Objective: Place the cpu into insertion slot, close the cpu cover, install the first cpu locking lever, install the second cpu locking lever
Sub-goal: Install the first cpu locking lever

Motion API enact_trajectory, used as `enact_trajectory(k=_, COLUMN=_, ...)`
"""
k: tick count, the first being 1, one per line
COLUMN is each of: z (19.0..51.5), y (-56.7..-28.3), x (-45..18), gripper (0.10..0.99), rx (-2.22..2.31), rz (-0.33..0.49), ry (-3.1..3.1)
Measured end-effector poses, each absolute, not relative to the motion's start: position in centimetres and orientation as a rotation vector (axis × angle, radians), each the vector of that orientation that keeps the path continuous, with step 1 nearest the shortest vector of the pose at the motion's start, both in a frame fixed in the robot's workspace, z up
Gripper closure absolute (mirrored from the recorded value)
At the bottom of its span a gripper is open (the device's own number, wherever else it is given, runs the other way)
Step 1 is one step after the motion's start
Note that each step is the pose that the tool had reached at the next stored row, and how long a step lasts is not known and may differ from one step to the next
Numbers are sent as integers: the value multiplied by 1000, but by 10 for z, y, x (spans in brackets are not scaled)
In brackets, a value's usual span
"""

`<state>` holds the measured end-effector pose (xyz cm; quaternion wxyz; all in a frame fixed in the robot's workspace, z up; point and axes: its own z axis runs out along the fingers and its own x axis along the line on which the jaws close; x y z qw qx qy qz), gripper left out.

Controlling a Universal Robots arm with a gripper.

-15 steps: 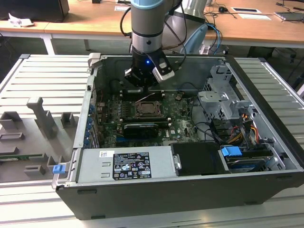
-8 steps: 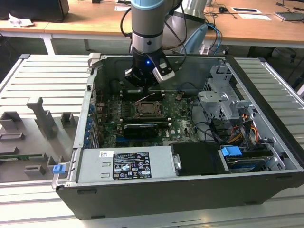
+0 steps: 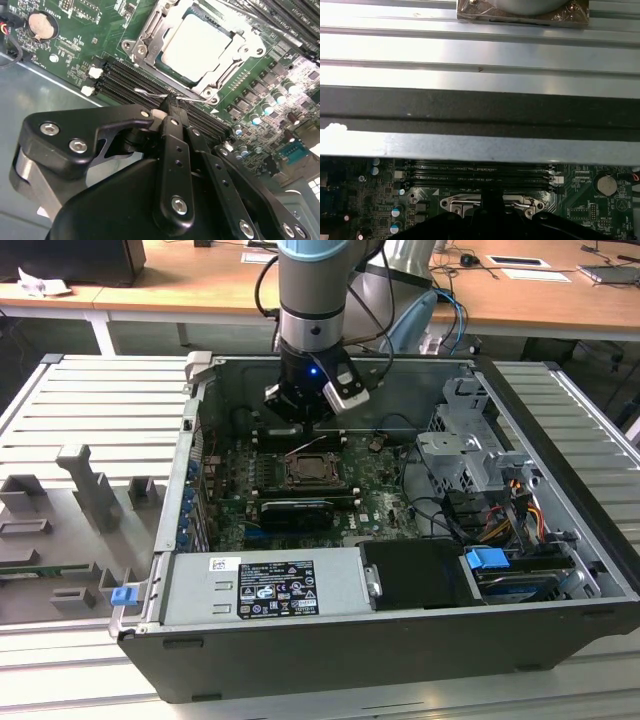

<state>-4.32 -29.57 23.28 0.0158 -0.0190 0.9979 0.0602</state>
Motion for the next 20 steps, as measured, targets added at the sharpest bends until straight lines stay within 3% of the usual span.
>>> enact_trajectory(k=20, z=228, y=-293, x=-40, gripper=980, rx=-110, rz=192, ry=3104)
